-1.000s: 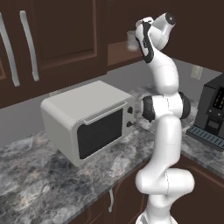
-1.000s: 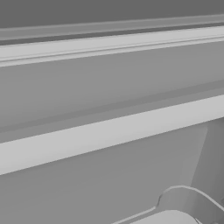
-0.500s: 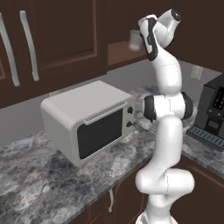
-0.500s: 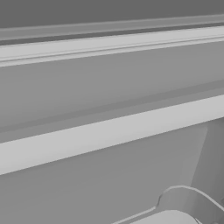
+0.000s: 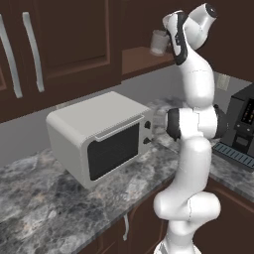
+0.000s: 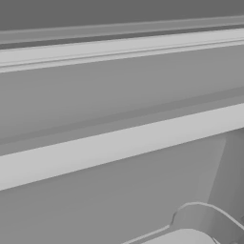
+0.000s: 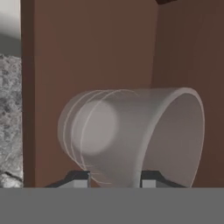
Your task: There is a bowl on the dining counter. Grab a lemon wedge from the fridge and place it in the bowl. Then get the liquor bottle and glass cup from the cabinet and place them next to the bowl.
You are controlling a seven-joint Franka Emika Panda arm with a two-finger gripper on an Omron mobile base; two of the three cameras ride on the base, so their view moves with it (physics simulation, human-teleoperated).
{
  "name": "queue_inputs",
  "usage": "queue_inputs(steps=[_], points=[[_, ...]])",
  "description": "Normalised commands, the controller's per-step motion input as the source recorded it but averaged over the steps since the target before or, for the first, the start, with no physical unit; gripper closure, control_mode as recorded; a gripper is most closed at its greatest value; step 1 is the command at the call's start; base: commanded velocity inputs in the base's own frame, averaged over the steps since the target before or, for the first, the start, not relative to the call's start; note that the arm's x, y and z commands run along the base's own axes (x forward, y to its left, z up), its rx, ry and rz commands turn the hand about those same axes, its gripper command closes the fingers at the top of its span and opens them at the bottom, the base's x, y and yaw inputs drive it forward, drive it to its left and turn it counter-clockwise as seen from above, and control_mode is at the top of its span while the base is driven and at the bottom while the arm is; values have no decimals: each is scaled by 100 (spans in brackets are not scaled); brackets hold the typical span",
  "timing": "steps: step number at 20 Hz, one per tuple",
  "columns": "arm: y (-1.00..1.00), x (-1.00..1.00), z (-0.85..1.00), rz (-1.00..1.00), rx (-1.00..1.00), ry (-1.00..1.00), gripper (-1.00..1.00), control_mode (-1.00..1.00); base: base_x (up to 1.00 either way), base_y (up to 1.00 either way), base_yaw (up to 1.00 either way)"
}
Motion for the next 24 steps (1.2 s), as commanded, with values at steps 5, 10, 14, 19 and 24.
queue_inputs(steps=[5, 10, 14, 19, 24], points=[[25, -61, -2, 0, 0, -17, 100, -100, 0, 0, 0], [30, -63, -9, 0, 0, -14, 100, -100, 0, 0, 0], [23, -79, -2, 0, 0, -11, 100, -100, 0, 0, 0], [3, -99, 4, -4, -1, -5, 100, -100, 0, 0, 0], [9, -80, 0, -3, -4, 0, 100, -100, 0, 0, 0]])
